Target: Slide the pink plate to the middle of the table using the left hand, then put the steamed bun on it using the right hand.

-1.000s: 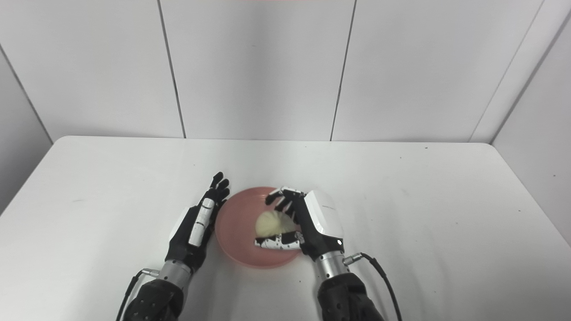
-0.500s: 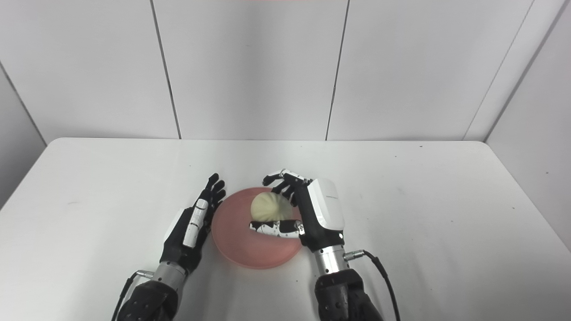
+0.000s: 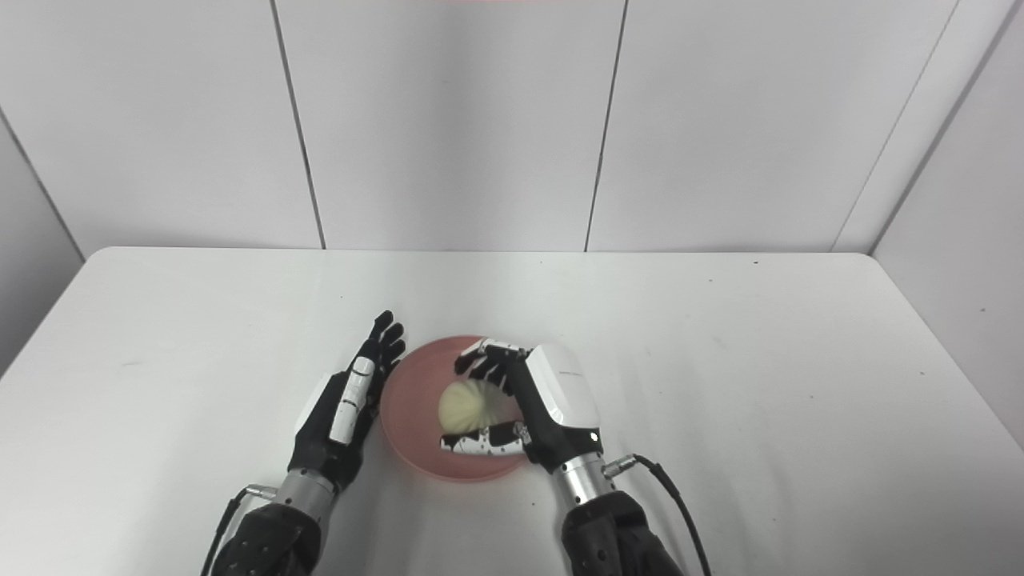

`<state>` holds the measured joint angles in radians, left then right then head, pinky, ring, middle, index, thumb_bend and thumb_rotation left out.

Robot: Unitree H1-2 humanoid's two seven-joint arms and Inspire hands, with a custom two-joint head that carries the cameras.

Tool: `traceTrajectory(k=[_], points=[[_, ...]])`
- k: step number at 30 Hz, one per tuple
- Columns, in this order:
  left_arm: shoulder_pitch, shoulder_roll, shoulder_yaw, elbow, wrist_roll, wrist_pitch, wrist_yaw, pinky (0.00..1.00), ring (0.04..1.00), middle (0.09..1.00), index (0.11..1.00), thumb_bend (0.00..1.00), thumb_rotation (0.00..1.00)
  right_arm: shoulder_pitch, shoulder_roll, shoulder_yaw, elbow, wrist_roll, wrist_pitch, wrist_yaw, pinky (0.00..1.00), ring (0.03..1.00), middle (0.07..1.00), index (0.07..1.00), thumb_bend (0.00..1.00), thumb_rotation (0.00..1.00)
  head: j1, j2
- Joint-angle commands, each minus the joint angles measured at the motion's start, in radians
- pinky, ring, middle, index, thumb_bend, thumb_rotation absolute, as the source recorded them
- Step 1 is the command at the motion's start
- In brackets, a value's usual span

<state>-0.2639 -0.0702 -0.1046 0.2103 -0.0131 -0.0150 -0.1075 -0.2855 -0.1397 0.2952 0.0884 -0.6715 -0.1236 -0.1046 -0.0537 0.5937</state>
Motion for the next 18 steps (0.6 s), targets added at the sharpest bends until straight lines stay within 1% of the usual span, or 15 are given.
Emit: traceTrajectory(k=[1,2,3,5,6,7,8,10,14,15,18], points=[[0.013,0.000,-0.004,-0.005,0.010,0.019,0.006,1.00,1.000,1.000,0.986,0.64,1.00,-0.022,-0.017,0.005,-0.029,0.013,0.019,0.050,0.53,0.630,0.675,0.723,0.56,0.00,0.002,-0.001],[0.013,0.000,-0.004,-0.006,0.011,0.021,0.007,1.00,1.000,1.000,0.985,0.65,1.00,-0.023,-0.023,0.007,-0.029,0.015,0.017,0.066,0.59,0.681,0.727,0.786,0.57,0.01,0.002,-0.001],[0.013,-0.001,-0.003,-0.003,0.010,0.019,0.008,1.00,1.000,1.000,0.985,0.65,1.00,-0.025,-0.029,0.008,-0.028,0.023,0.011,0.083,0.62,0.713,0.759,0.825,0.58,0.02,0.003,0.000],[0.012,-0.002,-0.001,0.001,0.007,0.018,0.007,1.00,1.000,1.000,0.985,0.67,1.00,-0.026,-0.036,0.009,-0.031,0.034,0.008,0.105,0.71,0.792,0.825,0.881,0.60,0.11,0.002,0.000],[0.011,-0.002,0.000,0.002,0.005,0.018,0.007,1.00,1.000,1.000,0.986,0.67,1.00,-0.027,-0.038,0.009,-0.032,0.037,0.008,0.112,0.73,0.807,0.837,0.890,0.60,0.14,0.002,0.000],[0.011,-0.002,-0.001,0.000,0.004,0.020,0.005,1.00,1.000,1.000,0.986,0.67,1.00,-0.029,-0.044,0.014,-0.038,0.030,0.020,0.128,0.73,0.809,0.838,0.892,0.60,0.14,0.002,-0.001],[0.011,-0.002,-0.001,-0.001,0.004,0.021,0.004,1.00,1.000,1.000,0.989,0.67,1.00,-0.031,-0.049,0.018,-0.041,0.023,0.027,0.140,0.78,0.851,0.869,0.906,0.61,0.23,0.002,-0.001],[0.010,-0.001,-0.001,0.000,0.001,0.016,0.000,1.00,1.000,1.000,0.993,0.66,1.00,-0.033,-0.056,0.021,-0.048,0.015,0.038,0.158,0.84,0.893,0.896,0.921,0.62,0.32,0.003,-0.001],[0.010,-0.001,0.000,0.005,0.007,0.008,0.006,1.00,1.000,1.000,0.988,0.66,1.00,-0.031,-0.057,0.013,-0.060,0.010,0.039,0.164,0.95,0.968,0.948,0.951,0.63,0.47,0.003,-0.001],[0.009,0.000,0.000,0.009,0.012,0.004,0.009,1.00,1.000,1.000,0.983,0.66,1.00,-0.030,-0.055,0.010,-0.063,0.009,0.039,0.159,0.98,0.988,0.973,0.958,0.64,0.50,0.003,-0.001],[0.008,0.005,-0.002,0.014,0.021,-0.003,0.012,1.00,1.000,1.000,0.979,0.66,1.00,-0.026,-0.048,-0.001,-0.065,0.005,0.033,0.139,1.00,0.998,0.995,0.972,0.64,0.52,0.006,-0.001]])
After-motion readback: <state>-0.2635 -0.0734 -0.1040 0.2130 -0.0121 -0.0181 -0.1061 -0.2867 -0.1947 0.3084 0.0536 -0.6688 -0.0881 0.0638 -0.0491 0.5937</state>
